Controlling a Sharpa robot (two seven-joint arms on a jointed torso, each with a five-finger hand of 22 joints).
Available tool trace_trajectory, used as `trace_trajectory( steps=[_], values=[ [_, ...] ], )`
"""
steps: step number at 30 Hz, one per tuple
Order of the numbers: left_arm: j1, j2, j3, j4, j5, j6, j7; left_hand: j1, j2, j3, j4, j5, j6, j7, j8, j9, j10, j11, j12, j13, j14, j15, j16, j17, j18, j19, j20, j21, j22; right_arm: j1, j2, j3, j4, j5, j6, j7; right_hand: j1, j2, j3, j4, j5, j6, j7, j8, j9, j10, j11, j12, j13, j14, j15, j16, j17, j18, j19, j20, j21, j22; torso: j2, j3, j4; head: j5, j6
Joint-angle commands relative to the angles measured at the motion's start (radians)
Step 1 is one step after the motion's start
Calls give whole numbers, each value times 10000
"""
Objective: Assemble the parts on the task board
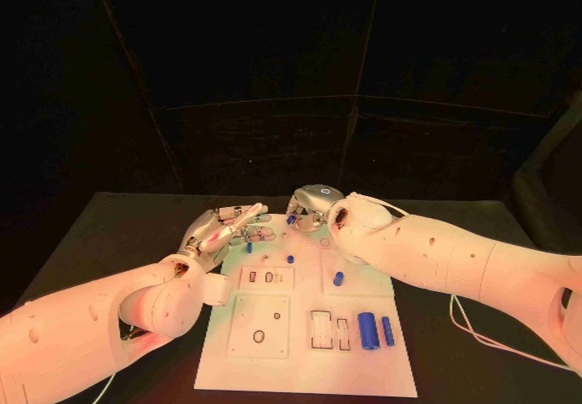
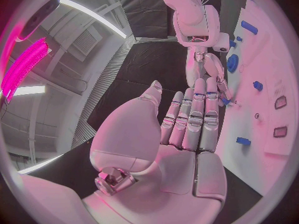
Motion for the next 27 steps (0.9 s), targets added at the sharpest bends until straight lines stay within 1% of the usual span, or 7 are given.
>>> trace_trajectory(
  steps=[1,13,18,20,22,26,27],
  values=[
    [18,15,8,3,-57,158,1,-45,74,-29,-29,50,-89,86,-52,-9,-71,33,-41,-13,-62,-24,-56,9,113,-27,70,-39,-14,5,49,-4,-51,-74,108,-59,-19,-109,35,44,-37,-102,20,-65,-14,-81,16,-67,-11,91,77,62,-11,-71,-51,14,29,-18,12,-4,6,5,-8],
    [19,17,8,-19,-57,191,-48,-41,77,-30,-36,50,-98,87,-56,-8,-82,35,-41,-12,-62,-23,-60,16,115,-25,72,-43,-18,8,108,-4,-145,-75,107,-39,-70,-409,82,217,-93,-515,91,-79,-32,-556,129,-72,-23,34,180,32,-183,-6,-327,93,-144,-365,27,-16,5,11,-4],
    [19,15,7,-31,-57,203,-69,-42,77,-32,-37,49,-102,87,-58,-8,-87,35,-42,-12,-63,-22,-61,18,115,-24,73,-45,-20,13,48,-4,-72,-75,-40,-70,-3,-750,-414,409,-243,-1510,238,-88,-45,-1877,339,-70,-23,-300,356,-627,-1335,181,-1017,246,-805,-1467,32,-13,-1,9,23],
    [19,12,7,-35,-57,211,-76,-42,77,-32,-37,49,-102,87,-58,-8,-87,35,-42,-12,-63,-22,-61,18,115,-24,73,-45,-20,14,-42,-4,39,-75,-184,-88,123,-785,-729,519,-276,-1934,284,-83,-33,-2250,388,-11,2,-421,402,-848,-1688,247,-1247,295,-1060,-1846,29,-6,-2,7,30],
    [19,-1,7,-36,-57,216,-83,-43,76,-34,-38,49,-105,87,-60,-8,-90,36,-44,-13,-64,-22,-63,19,115,-24,73,-46,-20,14,-237,-4,250,-47,-385,-103,169,-816,-905,583,-288,-2046,297,-80,-31,-2315,398,10,4,-443,406,-908,-1804,259,-1289,310,-1127,-1944,28,0,-11,5,36],
    [19,-43,6,-20,-57,217,-91,-43,76,-34,-38,49,-105,87,-60,-8,-90,36,-44,-13,-64,-22,-63,19,115,-24,73,-46,-20,17,-827,-2,798,259,-662,-136,298,-765,-1173,720,-223,-1750,303,-22,12,-2007,369,223,38,-351,385,-828,-1735,242,-1164,302,-1072,-1855,19,8,-55,12,65],
    [19,-69,6,-4,-57,219,-93,-43,76,-34,-38,49,-105,87,-60,-8,-90,36,-44,-13,-64,-22,-63,19,115,-24,73,-46,-20,19,-1183,63,1096,551,-717,-174,302,-695,-1240,812,-69,-1453,298,103,65,-1427,302,535,129,-225,328,-602,-1389,198,-959,279,-895,-1577,5,16,-89,33,56]
  ],
)
